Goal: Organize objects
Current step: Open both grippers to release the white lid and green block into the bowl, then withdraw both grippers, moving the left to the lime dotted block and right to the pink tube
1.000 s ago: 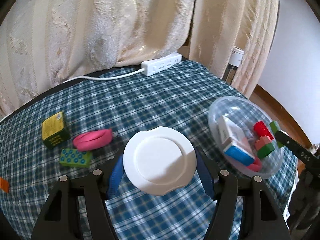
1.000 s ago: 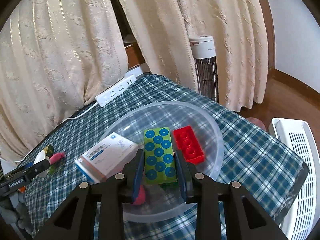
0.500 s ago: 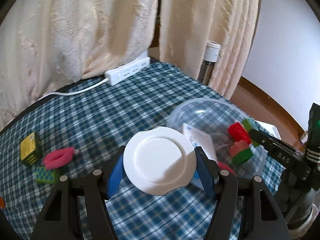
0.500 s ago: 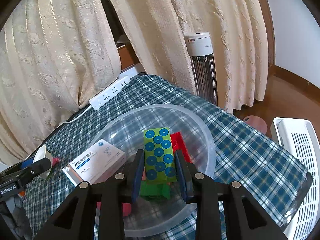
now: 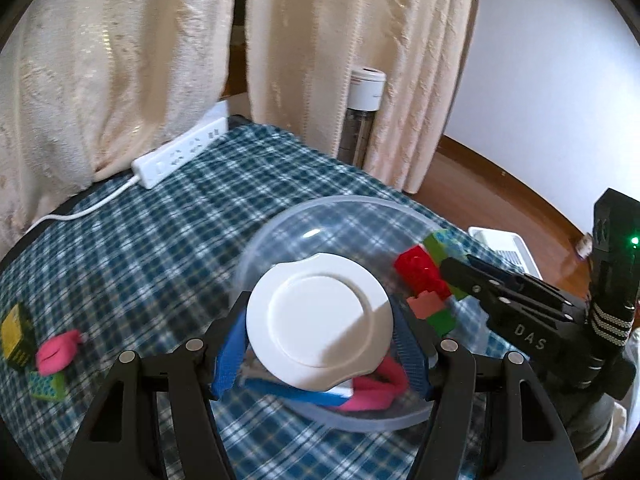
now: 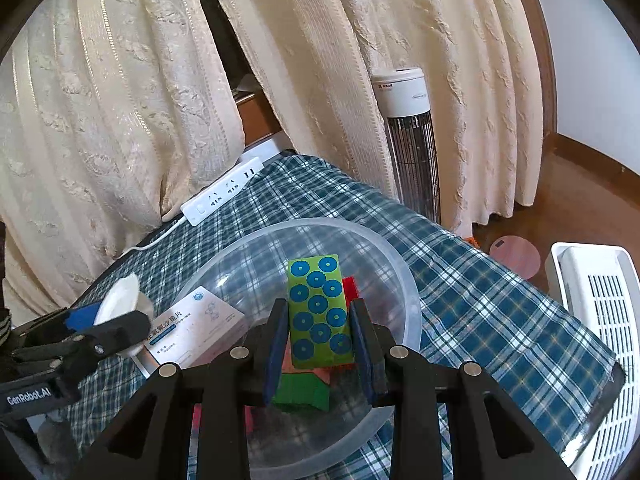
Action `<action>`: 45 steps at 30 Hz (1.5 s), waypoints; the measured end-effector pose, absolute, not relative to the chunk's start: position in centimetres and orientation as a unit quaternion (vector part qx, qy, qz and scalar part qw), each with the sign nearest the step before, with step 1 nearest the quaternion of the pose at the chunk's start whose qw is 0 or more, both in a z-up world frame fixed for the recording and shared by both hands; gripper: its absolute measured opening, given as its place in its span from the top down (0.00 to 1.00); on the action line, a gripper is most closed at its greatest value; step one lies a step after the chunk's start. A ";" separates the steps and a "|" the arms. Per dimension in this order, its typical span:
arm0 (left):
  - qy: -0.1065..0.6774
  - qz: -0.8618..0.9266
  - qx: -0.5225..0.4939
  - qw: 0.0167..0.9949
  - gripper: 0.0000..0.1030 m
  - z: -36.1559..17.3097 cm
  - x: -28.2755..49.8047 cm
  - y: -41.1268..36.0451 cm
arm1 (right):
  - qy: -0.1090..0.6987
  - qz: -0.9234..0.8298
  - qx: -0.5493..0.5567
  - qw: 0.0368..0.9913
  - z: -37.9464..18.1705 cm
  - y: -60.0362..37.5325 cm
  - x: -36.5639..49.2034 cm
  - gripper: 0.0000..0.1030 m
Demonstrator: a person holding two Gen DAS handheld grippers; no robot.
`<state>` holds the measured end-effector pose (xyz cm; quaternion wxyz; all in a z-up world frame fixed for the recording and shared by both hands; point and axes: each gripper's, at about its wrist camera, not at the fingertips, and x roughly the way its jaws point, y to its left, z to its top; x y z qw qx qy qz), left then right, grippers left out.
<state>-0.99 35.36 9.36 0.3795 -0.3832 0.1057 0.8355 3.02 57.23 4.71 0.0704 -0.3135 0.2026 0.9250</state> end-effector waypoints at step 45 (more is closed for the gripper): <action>0.054 0.873 -0.393 0.284 0.22 9.2 -3.4 23.7 | 0.185 0.937 -0.294 0.021 7.8 49.8 2.9 0.42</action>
